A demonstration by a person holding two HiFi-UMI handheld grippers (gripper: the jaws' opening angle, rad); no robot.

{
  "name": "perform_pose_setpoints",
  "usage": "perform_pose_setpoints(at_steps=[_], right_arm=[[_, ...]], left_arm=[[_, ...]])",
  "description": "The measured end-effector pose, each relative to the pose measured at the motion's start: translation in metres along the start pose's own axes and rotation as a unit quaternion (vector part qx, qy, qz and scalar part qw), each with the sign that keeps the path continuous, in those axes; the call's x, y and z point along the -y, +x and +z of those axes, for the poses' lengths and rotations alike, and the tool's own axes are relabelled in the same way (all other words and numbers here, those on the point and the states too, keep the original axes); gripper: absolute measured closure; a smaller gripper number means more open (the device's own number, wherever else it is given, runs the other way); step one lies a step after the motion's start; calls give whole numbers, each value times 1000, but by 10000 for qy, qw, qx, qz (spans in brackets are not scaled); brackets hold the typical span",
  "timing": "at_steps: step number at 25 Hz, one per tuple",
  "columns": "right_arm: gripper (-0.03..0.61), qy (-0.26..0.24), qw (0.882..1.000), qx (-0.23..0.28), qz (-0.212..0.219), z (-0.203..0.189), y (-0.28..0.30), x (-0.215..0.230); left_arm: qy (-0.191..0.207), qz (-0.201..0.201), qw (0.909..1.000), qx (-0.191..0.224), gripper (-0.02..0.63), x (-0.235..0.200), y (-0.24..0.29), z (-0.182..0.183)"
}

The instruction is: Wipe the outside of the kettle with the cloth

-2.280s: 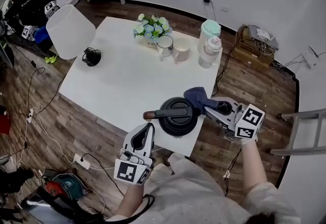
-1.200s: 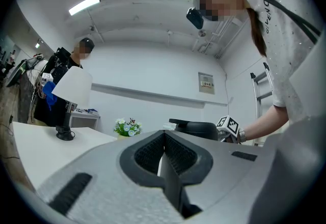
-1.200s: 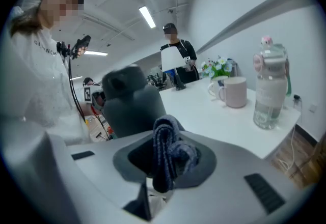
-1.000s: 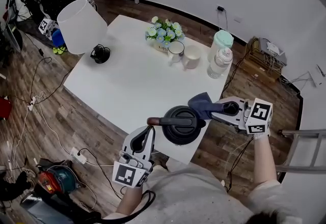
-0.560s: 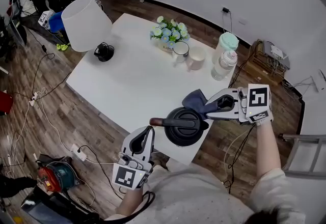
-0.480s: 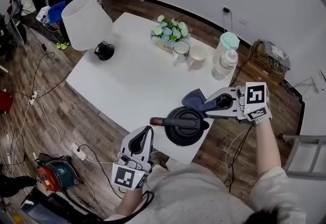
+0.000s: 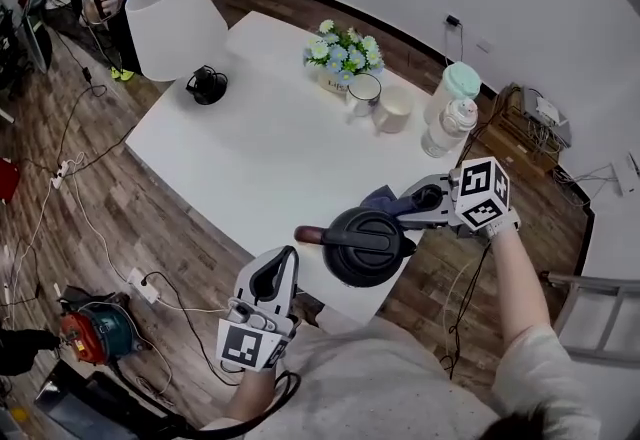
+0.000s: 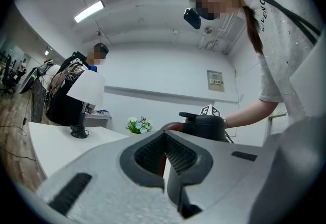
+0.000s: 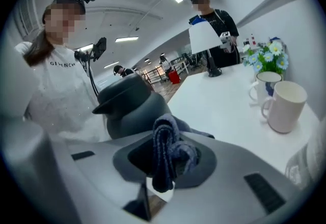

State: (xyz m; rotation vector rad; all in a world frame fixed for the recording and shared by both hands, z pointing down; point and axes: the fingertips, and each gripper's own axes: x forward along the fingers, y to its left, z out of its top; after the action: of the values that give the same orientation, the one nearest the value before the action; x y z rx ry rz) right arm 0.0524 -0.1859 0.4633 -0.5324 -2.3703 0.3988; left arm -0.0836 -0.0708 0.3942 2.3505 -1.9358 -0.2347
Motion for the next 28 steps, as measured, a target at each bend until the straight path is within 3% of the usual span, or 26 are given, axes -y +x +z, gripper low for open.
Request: perform_pose_setpoints(at_steps=[5, 7, 10, 13, 17, 19, 23, 28], right_arm=[[515, 482, 9977, -467, 100, -39, 28, 18], [515, 423, 9975, -559, 12, -47, 34, 23], [515, -90, 9972, -718, -190, -37, 23, 27], [515, -879, 9929, -790, -127, 8, -2, 14], [515, -1871, 9786, -634, 572, 84, -27, -28], [515, -2093, 9698, -648, 1069, 109, -30, -48], [515, -2142, 9543, -1002, 1830, 127, -24, -56], [515, -1869, 9230, -1684, 2912, 124, 2, -53]], left_arm=[[-71, -18, 10000, -35, 606, 4, 0, -14], [-140, -2, 9998, -107, 606, 5, 1, -19], [-58, 25, 9999, -142, 606, 2, -1, -22], [-131, 90, 9996, -224, 606, 0, -3, -24], [-207, 167, 9993, -264, 606, -4, -2, -22], [-197, 165, 9993, -261, 606, -6, -1, -17], [-200, 208, 9993, -222, 606, -8, 1, -7], [-165, 349, 9989, -252, 606, -11, -6, -3]])
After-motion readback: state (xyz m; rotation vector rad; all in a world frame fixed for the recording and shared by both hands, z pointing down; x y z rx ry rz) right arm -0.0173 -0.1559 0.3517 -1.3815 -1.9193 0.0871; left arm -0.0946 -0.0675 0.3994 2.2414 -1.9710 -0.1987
